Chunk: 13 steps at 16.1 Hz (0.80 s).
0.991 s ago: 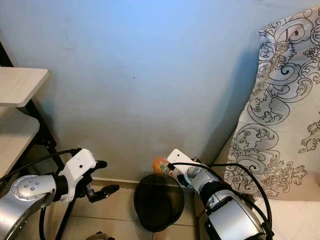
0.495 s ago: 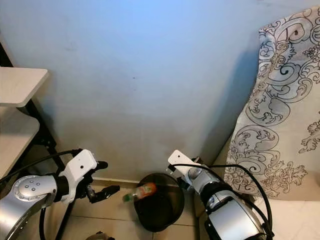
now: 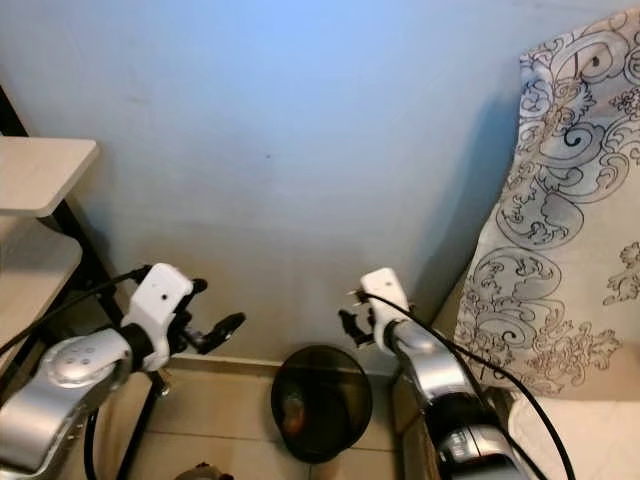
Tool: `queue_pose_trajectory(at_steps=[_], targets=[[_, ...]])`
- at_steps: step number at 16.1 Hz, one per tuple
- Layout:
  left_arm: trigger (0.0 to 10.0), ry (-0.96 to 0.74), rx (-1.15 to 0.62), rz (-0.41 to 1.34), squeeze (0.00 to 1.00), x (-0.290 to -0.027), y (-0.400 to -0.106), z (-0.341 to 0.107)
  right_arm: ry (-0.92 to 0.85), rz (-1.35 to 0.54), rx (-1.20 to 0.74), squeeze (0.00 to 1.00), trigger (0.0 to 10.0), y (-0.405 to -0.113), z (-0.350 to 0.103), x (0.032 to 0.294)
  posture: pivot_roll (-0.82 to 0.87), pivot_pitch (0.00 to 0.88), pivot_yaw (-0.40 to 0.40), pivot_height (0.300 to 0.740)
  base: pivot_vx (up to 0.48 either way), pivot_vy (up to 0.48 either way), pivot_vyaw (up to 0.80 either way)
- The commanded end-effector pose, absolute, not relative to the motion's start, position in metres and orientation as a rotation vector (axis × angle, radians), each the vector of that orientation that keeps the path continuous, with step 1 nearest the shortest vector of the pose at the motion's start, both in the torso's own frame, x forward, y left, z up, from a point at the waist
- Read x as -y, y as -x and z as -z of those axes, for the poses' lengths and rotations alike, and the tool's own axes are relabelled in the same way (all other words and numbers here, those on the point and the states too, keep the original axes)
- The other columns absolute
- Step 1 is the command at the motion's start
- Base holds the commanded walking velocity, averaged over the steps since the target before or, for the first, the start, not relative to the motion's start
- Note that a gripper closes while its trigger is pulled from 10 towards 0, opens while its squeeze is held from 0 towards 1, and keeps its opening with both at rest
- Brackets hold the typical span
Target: Clean up the room
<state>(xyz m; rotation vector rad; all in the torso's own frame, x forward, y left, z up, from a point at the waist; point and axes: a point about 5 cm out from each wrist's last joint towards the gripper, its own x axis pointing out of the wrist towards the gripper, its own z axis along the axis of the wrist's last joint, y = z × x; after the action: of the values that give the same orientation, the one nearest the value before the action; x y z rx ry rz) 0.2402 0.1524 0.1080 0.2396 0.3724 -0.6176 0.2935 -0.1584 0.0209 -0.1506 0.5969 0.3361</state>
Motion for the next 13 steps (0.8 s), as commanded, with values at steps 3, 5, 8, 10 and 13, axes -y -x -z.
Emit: queue_pose_trajectory(at_steps=[3,5,8,10,13], targets=[[10.0,-0.251,-0.354,0.633,0.0,-0.147,-0.245,-0.109,0.107,-0.272,-0.515,0.0,10.0,-0.292,-0.032,0.164,-0.01,0.0,-0.003,0.74,0.0,0.0,0.0],[10.0,-0.234,-0.313,0.582,0.0,-0.145,-0.248,-0.113,0.039,-0.154,-0.415,0.0,10.0,-0.282,-0.053,0.171,-0.01,0.0,0.001,0.74,0.0,0.0,0.0],[10.0,-0.207,-0.252,0.5,0.0,-0.14,-0.253,-0.119,-0.064,-0.065,-0.312,0.0,10.0,-0.276,-0.073,0.169,-0.01,0.0,0.0,0.74,0.0,0.0,-0.64],[10.0,-0.178,-0.216,0.464,0.0,-0.133,-0.254,-0.125,-0.038,-0.011,-0.247,0.0,10.0,-0.265,-0.085,0.165,-0.01,0.0,0.0,0.74,0.0,0.0,-0.75],[10.0,-0.191,-0.216,0.441,0.0,-0.132,-0.25,-0.123,-0.029,0.044,-0.254,0.0,10.0,-0.256,-0.087,0.163,-0.01,0.0,-0.002,0.74,0.0,0.0,-0.75]])
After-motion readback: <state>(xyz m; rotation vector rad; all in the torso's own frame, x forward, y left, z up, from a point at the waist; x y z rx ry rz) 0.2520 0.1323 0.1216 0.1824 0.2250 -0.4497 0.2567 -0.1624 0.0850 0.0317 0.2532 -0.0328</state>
